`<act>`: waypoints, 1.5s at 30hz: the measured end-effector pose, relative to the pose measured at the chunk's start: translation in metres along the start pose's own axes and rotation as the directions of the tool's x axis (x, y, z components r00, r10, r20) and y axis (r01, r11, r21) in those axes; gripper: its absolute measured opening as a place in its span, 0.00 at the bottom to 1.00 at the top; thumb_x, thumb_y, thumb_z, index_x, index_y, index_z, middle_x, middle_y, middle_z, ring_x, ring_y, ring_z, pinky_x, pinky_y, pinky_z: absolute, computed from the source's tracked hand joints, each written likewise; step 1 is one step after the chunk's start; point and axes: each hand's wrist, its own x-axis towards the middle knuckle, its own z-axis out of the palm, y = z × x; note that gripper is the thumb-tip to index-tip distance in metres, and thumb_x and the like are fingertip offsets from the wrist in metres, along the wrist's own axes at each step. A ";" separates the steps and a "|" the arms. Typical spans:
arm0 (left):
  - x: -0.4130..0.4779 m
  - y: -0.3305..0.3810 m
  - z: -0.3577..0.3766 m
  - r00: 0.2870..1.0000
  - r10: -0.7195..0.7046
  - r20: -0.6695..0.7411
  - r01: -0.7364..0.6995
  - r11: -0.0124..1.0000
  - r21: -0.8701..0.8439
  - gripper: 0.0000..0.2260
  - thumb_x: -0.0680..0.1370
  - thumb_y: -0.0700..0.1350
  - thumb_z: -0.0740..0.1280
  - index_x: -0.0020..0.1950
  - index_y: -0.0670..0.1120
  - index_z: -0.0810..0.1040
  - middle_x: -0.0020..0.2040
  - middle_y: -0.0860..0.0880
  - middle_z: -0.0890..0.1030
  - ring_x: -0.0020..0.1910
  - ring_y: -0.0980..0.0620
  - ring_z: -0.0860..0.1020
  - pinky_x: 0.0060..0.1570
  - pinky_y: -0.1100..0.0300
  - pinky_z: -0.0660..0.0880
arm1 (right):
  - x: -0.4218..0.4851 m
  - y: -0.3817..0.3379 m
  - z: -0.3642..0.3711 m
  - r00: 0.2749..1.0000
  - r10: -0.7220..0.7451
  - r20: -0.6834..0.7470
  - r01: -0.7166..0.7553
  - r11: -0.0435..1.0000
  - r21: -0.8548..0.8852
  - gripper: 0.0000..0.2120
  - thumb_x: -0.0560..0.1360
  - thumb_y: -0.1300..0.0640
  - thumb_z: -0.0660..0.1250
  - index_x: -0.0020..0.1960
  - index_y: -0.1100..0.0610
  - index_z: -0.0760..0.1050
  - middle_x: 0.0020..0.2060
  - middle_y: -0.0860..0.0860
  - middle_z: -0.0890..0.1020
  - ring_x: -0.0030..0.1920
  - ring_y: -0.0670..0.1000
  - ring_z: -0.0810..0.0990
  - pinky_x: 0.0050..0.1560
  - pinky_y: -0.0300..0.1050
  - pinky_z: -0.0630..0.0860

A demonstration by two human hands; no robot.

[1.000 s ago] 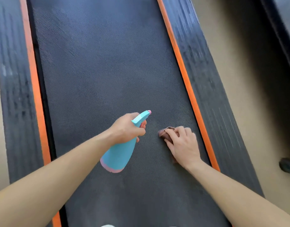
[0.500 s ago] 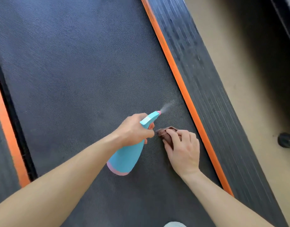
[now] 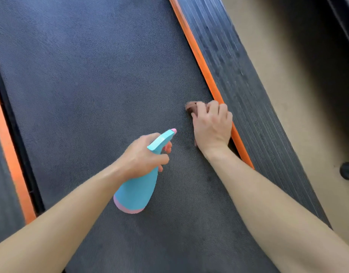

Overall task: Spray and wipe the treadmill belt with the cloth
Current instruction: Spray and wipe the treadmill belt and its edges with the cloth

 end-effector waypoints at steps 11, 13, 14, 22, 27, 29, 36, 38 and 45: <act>-0.006 -0.015 -0.008 1.000 -0.019 -0.001 0.019 1.000 -0.014 0.09 0.74 0.38 0.70 0.51 0.51 0.81 0.50 0.58 0.84 0.35 0.51 0.87 0.42 0.58 0.76 | -0.088 0.043 -0.012 0.999 0.036 0.013 -0.036 0.999 0.002 0.13 0.81 0.47 0.64 0.58 0.55 0.79 0.47 0.55 0.79 0.45 0.59 0.74 0.41 0.53 0.72; -0.003 -0.014 -0.005 1.000 -0.018 -0.003 0.018 0.999 -0.029 0.09 0.75 0.38 0.70 0.51 0.51 0.81 0.51 0.58 0.83 0.35 0.52 0.87 0.39 0.63 0.72 | -0.051 0.029 -0.005 0.999 0.036 -0.026 -0.037 0.998 -0.049 0.12 0.81 0.47 0.65 0.57 0.54 0.79 0.46 0.55 0.79 0.45 0.59 0.75 0.41 0.53 0.72; -0.002 -0.014 -0.004 1.000 -0.018 -0.003 0.018 0.999 -0.038 0.10 0.75 0.38 0.70 0.52 0.51 0.81 0.51 0.58 0.84 0.35 0.52 0.87 0.40 0.62 0.72 | -0.030 0.020 -0.001 0.998 0.050 -0.025 -0.052 0.997 -0.066 0.12 0.80 0.47 0.65 0.56 0.54 0.78 0.46 0.55 0.79 0.45 0.59 0.75 0.42 0.53 0.71; -0.003 -0.010 -0.007 1.000 0.013 0.012 -0.012 1.000 -0.005 0.10 0.75 0.38 0.70 0.53 0.51 0.81 0.52 0.55 0.84 0.35 0.52 0.87 0.45 0.58 0.75 | -0.076 0.032 -0.019 0.999 0.027 0.017 -0.026 0.998 -0.050 0.13 0.81 0.48 0.64 0.57 0.55 0.78 0.47 0.54 0.78 0.45 0.58 0.75 0.42 0.53 0.73; -0.006 -0.013 -0.007 1.000 0.003 -0.015 -0.004 0.998 -0.067 0.10 0.73 0.41 0.71 0.52 0.51 0.81 0.52 0.56 0.85 0.36 0.50 0.87 0.51 0.53 0.77 | -0.103 0.044 -0.019 0.993 -0.107 0.041 0.106 0.994 0.036 0.12 0.80 0.49 0.65 0.56 0.56 0.79 0.46 0.56 0.78 0.45 0.59 0.75 0.41 0.54 0.73; -0.006 -0.014 -0.004 1.000 -0.005 -0.010 0.004 0.997 -0.079 0.09 0.74 0.39 0.71 0.51 0.51 0.81 0.52 0.55 0.85 0.36 0.50 0.87 0.50 0.54 0.77 | -0.069 0.034 -0.009 0.990 -0.144 -0.009 0.144 0.989 0.037 0.12 0.80 0.47 0.65 0.55 0.55 0.79 0.46 0.55 0.78 0.44 0.60 0.75 0.41 0.54 0.72; -0.008 -0.016 -0.002 1.000 0.003 -0.012 -0.003 0.999 -0.038 0.08 0.75 0.38 0.70 0.49 0.50 0.80 0.50 0.53 0.85 0.36 0.50 0.87 0.49 0.53 0.78 | -0.065 0.014 -0.009 0.991 -0.124 -0.055 0.130 0.984 0.122 0.13 0.80 0.46 0.65 0.56 0.55 0.80 0.46 0.55 0.78 0.45 0.60 0.75 0.40 0.53 0.72; -0.011 -0.017 -0.003 1.000 -0.006 -0.017 0.005 0.999 -0.035 0.08 0.74 0.38 0.70 0.49 0.51 0.80 0.50 0.55 0.85 0.36 0.51 0.87 0.46 0.56 0.77 | -0.114 0.021 -0.016 0.966 -0.256 -0.026 0.256 0.946 0.201 0.13 0.80 0.47 0.66 0.57 0.55 0.81 0.47 0.55 0.79 0.45 0.60 0.75 0.41 0.54 0.72; -0.016 -0.025 -0.002 0.999 -0.041 -0.024 0.040 0.998 -0.054 0.08 0.75 0.38 0.70 0.50 0.50 0.80 0.52 0.53 0.85 0.36 0.51 0.87 0.47 0.57 0.76 | -0.077 0.015 0.001 0.916 -0.393 -0.083 0.401 0.903 0.154 0.14 0.81 0.46 0.65 0.57 0.55 0.80 0.45 0.56 0.78 0.44 0.60 0.75 0.40 0.55 0.71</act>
